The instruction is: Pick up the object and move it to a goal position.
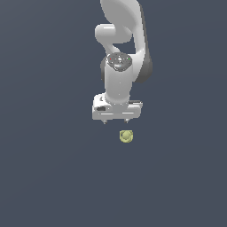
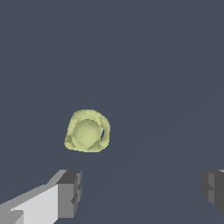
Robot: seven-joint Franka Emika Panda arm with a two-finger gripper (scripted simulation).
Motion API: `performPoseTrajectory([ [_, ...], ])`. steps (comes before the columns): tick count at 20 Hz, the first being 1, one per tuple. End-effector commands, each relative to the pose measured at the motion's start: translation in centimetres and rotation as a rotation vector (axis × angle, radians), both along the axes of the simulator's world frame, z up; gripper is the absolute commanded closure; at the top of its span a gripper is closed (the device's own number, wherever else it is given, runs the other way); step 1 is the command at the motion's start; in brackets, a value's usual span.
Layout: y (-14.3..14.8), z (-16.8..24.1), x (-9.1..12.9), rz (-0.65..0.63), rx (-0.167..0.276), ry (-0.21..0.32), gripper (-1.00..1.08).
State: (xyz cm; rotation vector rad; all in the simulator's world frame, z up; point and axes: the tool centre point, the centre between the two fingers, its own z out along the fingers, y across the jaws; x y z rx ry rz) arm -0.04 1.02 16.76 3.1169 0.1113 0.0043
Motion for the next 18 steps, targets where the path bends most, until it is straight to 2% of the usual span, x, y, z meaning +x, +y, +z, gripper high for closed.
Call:
performPoseTrajectory([
  [1, -0.1, -0.1, 0.0, -0.003, -0.005, 0.004, -0.92],
  [6, -0.3, -0.2, 0.1, -0.006, -0.019, 0.015, -0.92],
  [18, 1.1, -1.8, 0.4, -0.070, -0.009, 0.009, -0.92],
])
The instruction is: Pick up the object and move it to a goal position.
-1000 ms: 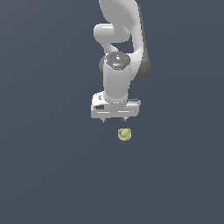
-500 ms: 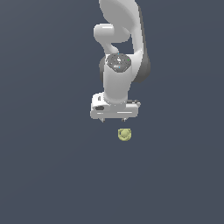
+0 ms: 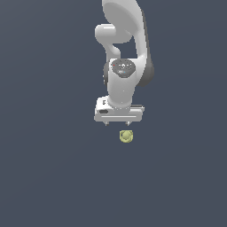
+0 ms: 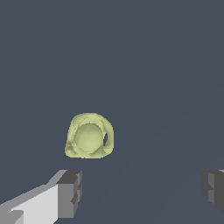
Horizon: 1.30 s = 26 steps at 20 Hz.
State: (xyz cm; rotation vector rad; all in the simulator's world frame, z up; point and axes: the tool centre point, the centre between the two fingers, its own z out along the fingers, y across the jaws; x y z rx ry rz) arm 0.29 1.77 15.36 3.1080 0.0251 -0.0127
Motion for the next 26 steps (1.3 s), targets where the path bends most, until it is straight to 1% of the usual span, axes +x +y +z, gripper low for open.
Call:
performPoseTrajectory([
  [1, 0.6, -0.7, 0.1, -0.027, 0.004, -0.002, -0.92],
  [14, 4.7, -5.4, 0.5, -0.213, 0.028, -0.011, -0.92],
  [20, 5.4, -6.2, 0.5, -0.247, 0.032, -0.012, -0.92],
  [26, 5.4, -6.6, 0.5, -0.245, 0.032, -0.011, -0.92],
])
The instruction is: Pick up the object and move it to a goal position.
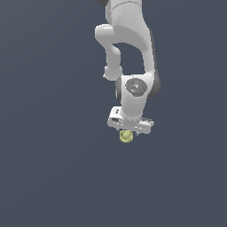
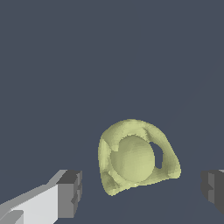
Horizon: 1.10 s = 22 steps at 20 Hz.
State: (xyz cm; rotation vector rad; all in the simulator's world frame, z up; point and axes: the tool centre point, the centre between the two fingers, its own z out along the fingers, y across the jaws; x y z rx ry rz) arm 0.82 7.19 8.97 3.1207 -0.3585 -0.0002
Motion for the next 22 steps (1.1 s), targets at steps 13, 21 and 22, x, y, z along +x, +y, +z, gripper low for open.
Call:
performPoseTrajectory([
  [13, 0.0, -4.9, 0.0, -0.004, 0.000, 0.000, -0.92],
  [21, 0.0, -4.9, 0.0, -0.004, 0.000, 0.000, 1.08],
  [22, 0.0, -4.9, 0.0, -0.004, 0.000, 0.000, 1.08],
])
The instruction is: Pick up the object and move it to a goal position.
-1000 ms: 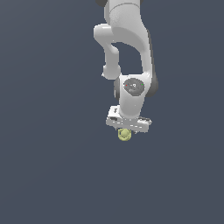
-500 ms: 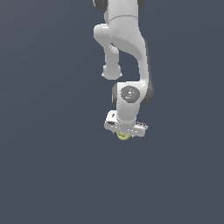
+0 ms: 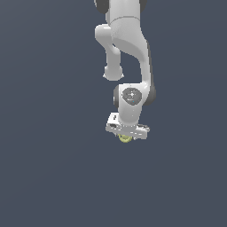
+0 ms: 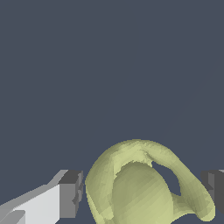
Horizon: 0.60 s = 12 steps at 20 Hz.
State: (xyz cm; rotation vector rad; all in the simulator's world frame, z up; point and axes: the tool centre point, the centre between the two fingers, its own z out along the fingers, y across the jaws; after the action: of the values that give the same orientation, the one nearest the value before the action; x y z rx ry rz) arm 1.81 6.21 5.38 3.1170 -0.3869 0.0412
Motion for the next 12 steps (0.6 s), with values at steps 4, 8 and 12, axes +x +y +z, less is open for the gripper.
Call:
performPoseTrajectory([
  [4, 0.4, -0.1, -0.1, 0.005, 0.002, 0.002, 1.08],
  [8, 0.6, 0.2, -0.5, 0.006, 0.002, 0.002, 1.08],
  [12, 1.0, 1.0, -1.4, 0.006, 0.002, 0.004, 1.08],
])
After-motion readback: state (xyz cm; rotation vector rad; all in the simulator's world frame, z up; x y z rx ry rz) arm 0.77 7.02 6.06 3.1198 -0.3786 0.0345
